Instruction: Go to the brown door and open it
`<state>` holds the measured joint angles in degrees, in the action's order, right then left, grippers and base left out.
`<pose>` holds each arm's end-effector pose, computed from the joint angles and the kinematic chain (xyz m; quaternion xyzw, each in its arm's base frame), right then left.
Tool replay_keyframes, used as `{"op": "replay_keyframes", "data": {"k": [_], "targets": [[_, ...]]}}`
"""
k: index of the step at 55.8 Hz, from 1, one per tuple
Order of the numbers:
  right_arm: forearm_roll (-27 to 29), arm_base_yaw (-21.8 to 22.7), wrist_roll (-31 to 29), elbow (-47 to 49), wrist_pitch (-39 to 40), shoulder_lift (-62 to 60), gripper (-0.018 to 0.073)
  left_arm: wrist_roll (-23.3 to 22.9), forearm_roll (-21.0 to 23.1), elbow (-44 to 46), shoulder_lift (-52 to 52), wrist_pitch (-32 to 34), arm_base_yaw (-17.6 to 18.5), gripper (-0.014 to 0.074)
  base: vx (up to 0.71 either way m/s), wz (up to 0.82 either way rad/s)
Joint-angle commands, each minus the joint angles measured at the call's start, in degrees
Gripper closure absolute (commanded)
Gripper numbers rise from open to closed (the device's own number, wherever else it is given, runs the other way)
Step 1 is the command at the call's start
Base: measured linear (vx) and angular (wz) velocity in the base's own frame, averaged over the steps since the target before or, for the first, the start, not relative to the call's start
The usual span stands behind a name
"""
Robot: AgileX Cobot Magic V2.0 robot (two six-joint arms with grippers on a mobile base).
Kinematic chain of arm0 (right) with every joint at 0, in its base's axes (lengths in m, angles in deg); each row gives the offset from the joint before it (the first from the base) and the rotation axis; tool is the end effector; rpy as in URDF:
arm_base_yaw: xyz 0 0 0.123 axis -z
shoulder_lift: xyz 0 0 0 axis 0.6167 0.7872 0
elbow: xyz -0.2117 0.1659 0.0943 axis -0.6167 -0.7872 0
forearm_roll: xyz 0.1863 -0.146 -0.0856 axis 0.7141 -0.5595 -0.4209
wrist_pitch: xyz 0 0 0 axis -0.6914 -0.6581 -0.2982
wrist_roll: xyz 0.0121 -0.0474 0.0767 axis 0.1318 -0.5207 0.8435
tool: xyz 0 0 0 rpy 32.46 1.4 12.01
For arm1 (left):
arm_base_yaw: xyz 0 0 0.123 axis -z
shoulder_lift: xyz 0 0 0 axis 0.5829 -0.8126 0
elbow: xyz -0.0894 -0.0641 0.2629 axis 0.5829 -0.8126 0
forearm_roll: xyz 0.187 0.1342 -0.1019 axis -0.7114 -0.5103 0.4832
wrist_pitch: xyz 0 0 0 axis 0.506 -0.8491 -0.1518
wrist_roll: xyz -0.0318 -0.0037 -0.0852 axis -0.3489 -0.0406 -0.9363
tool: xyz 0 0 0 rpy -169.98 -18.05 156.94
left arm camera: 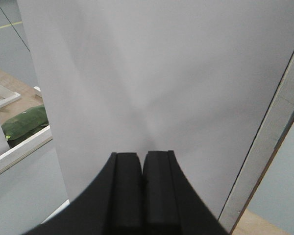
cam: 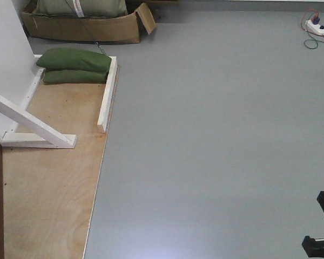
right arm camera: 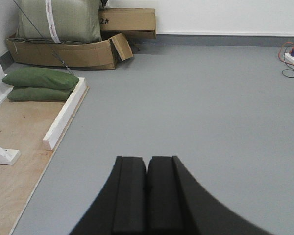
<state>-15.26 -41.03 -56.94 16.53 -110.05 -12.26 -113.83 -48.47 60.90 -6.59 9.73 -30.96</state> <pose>0.0522 0.0051 0.1690 -0.0256 0.8078 0.0274 0.5883 0.0068 0.1993 0.4975 -0.7286 0.3409 0.5061 0.3109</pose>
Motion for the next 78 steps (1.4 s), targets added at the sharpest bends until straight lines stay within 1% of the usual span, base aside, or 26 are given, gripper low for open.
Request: {"op": "replay_keyframes", "data": {"k": [1,9,11,16,20,24,28,32,35,43,55,60,65,78], "targets": [[-0.4,-0.1,-0.5,-0.2,4.6,-0.3,0.0559,-1.0,-1.7,1.6,0.3,7.1,0.7,0.0460,0.00,0.00],[-0.4,-0.1,-0.5,-0.2,4.6,-0.3,0.0559,-1.1,-6.5,1.6,0.3,7.1,0.4,0.0460,0.00,0.00],[-0.4,-0.1,-0.5,-0.2,4.6,-0.3,0.0559,-1.1,-6.9,1.6,0.3,7.1,0.0,0.0460,0.00,0.00],[-0.4,-0.1,-0.5,-0.2,4.6,-0.3,0.0559,-1.1,-7.0,1.6,0.3,7.0,-2.5,0.0460,0.00,0.00],[-0.4,-0.1,-0.5,-0.2,4.6,-0.3,0.0559,-1.2,-7.0,1.6,0.1,7.1,-3.8,0.0460,0.00,0.00],[-0.4,-0.1,-0.5,-0.2,4.6,-0.3,0.0559,-1.4,-6.8,1.6,-0.5,7.2,-3.8,0.0460,0.00,0.00],[-0.4,-0.1,-0.5,-0.2,4.6,-0.3,0.0559,-2.7,-6.1,1.6,-1.0,7.2,-3.8,0.0460,0.00,0.00],[-0.4,-0.1,-0.5,-0.2,4.6,-0.3,0.0559,-2.7,-5.5,1.6,-1.1,7.3,-3.8,0.0460,0.00,0.00],[-0.4,-0.1,-0.5,-0.2,4.6,-0.3,0.0559,-2.7,-4.5,1.6,-1.2,7.4,-3.8,0.0460,0.00,0.00],[-0.4,-0.1,-0.5,-0.2,4.6,-0.3,0.0559,-2.7,0.1,1.6,-1.7,8.4,-3.8,0.0460,0.00,0.00],[-0.4,-0.1,-0.5,-0.2,4.5,-0.3,0.0559,-2.7,8.2,1.6,-1.6,9.5,-3.8,0.0460,0.00,0.00],[-0.4,-0.1,-0.5,-0.2,4.5,-0.3,0.0559,-2.6,9.9,1.6,-1.4,9.3,-3.8,0.0460,0.00,0.00],[-0.4,-0.1,-0.5,-0.2,4.5,-0.3,0.0559,-2.5,12.5,1.6,-0.4,9.3,-3.8,0.0460,0.00,0.00],[-0.4,-0.1,-0.5,-0.2,4.4,-0.3,0.0559,-2.5,22.0,1.6,3.2,9.7,-3.8,0.0460,0.00,0.00]]}}
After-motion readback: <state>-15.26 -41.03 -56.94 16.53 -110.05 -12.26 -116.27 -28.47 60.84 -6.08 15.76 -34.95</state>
